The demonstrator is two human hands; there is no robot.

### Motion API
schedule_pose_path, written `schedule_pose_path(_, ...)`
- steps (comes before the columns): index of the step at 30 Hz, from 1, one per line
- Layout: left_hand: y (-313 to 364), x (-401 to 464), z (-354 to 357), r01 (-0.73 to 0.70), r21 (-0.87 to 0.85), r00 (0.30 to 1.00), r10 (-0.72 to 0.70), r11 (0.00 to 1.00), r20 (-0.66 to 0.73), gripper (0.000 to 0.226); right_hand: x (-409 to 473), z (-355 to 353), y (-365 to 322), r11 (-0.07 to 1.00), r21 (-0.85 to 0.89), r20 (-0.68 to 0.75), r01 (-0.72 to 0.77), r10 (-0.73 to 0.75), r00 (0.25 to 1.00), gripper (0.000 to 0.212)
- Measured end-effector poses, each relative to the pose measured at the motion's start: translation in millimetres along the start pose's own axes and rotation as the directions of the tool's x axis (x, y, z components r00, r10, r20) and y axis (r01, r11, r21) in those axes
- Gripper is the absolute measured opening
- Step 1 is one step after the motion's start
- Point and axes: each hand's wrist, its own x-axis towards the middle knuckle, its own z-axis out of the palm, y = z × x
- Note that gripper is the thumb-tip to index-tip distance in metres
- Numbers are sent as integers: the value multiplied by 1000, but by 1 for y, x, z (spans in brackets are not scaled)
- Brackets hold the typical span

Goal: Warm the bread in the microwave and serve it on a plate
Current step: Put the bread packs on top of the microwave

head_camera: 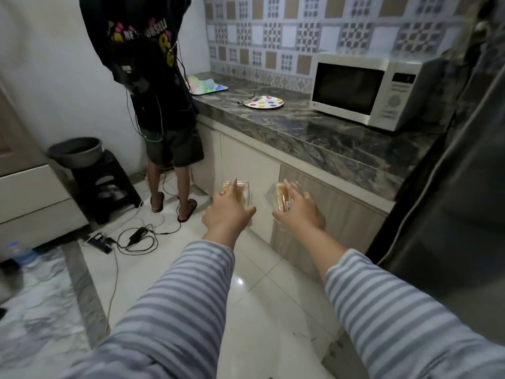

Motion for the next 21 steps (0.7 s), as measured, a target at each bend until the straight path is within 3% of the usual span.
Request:
schedule_pose_path(16,114,296,14,-154,-53,986,150,987,-70,83,298,-17,-55,1000,-1,-213,26,-26,977,72)
schedule_pose_path(21,158,377,31,-236,-52,972,235,970,-8,80,371,-33,-53,999,-14,-317,-40,34,948,73)
